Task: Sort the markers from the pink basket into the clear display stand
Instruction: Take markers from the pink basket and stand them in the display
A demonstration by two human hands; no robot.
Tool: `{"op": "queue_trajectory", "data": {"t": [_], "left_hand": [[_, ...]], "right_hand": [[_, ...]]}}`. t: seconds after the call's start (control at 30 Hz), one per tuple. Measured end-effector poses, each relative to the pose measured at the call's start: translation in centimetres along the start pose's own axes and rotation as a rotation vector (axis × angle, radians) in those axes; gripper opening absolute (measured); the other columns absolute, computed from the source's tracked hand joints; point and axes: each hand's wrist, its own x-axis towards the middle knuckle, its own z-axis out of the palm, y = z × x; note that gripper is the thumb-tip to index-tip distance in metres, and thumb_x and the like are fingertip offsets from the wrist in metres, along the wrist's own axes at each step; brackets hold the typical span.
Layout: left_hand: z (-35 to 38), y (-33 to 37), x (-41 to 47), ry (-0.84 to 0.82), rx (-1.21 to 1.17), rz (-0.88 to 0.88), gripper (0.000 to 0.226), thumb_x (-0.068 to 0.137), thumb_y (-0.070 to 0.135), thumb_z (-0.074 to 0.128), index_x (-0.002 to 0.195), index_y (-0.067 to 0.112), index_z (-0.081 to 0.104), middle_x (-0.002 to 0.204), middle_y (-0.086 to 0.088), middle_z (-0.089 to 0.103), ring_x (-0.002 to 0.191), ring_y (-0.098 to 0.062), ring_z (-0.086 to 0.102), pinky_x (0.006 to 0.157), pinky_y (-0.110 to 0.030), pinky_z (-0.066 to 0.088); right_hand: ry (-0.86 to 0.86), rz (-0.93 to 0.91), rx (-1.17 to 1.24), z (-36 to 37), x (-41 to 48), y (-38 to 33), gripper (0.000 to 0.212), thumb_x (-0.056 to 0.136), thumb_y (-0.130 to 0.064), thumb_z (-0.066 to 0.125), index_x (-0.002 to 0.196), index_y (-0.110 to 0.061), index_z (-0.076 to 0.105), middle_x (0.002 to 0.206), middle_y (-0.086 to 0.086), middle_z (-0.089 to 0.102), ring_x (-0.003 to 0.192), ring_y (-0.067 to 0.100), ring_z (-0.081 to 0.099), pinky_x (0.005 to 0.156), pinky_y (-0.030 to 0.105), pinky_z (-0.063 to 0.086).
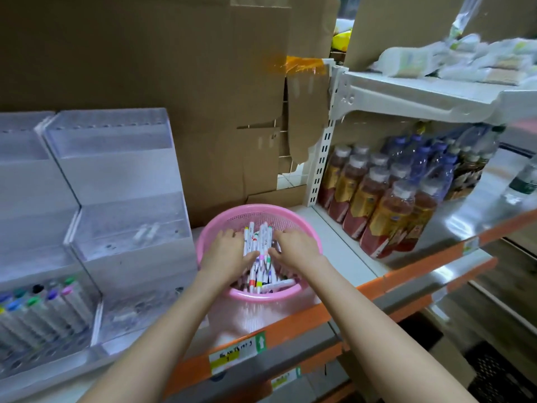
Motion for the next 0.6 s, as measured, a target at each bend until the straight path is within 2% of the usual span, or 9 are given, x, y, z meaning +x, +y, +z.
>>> {"op": "queue_trajectory", "data": {"t": [0.1,0.23,0.37,0.43,0.53,0.6], "left_hand": [[-0.2,0.1,0.0,0.015,-0.032,-0.024,0.036,0.095,0.04,0.049,0.11,0.008,0.059,0.112,-0.009,0.058,0.103,-0.021,0.048,0.086,-0.032,0.039],[-0.5,0.3,-0.1,0.04,-0.026,-0.027,0.023,0.096,0.019,0.049,0.112,0.01,0.062,0.112,-0.007,0.059,0.101,-0.02,0.049,0.084,-0.029,0.038],[-0.6,0.5,-0.3,0.055,-0.013,-0.074,0.019,0.093,0.015,0.053,0.108,0.006,0.06,0.11,-0.009,0.055,0.097,-0.021,0.05,0.082,-0.03,0.04],[-0.6,0.5,-0.3,0.058,-0.018,-0.109,0.021,0.091,0.018,0.057,0.108,0.005,0.058,0.113,-0.011,0.051,0.099,-0.024,0.052,0.084,-0.032,0.042],[-0.9,0.6,-0.5,0.059,-0.019,-0.163,0.03,0.09,0.019,0.061,0.115,0.005,0.052,0.115,-0.015,0.051,0.101,-0.028,0.053,0.082,-0.032,0.043],[-1.2,0.7,-0.6,0.049,-0.041,-0.17,0.028,0.09,0.017,0.061,0.114,0.005,0.051,0.106,-0.011,0.057,0.089,-0.022,0.054,0.07,-0.027,0.039]], "right_hand": [[0.009,-0.005,0.029,0.3,0.2,0.1,0.022,0.096,-0.032,0.047,0.101,-0.013,0.059,0.095,0.006,0.066,0.088,0.024,0.06,0.069,0.035,0.051],[0.02,0.014,0.1,0.2,0.3,0.2,0.02,0.095,-0.024,0.045,0.097,-0.012,0.061,0.088,0.006,0.066,0.079,0.023,0.063,0.064,0.035,0.052],[0.043,0.021,0.182,0.3,0.7,-0.2,0.021,0.093,-0.029,0.05,0.099,-0.012,0.06,0.086,0.007,0.066,0.08,0.025,0.062,0.069,0.039,0.053],[0.017,0.016,0.23,0.4,0.7,-0.7,0.023,0.093,-0.03,0.052,0.107,-0.013,0.056,0.091,0.008,0.066,0.082,0.026,0.062,0.071,0.042,0.054],[-0.001,0.005,0.263,0.4,0.7,-1.0,0.039,0.092,-0.024,0.051,0.131,-0.019,0.045,0.101,0.008,0.066,0.088,0.029,0.062,0.07,0.039,0.053],[-0.002,0.005,0.26,0.2,0.7,-0.9,0.035,0.089,-0.021,0.051,0.124,-0.021,0.052,0.099,0.005,0.065,0.087,0.026,0.061,0.065,0.034,0.049]]}}
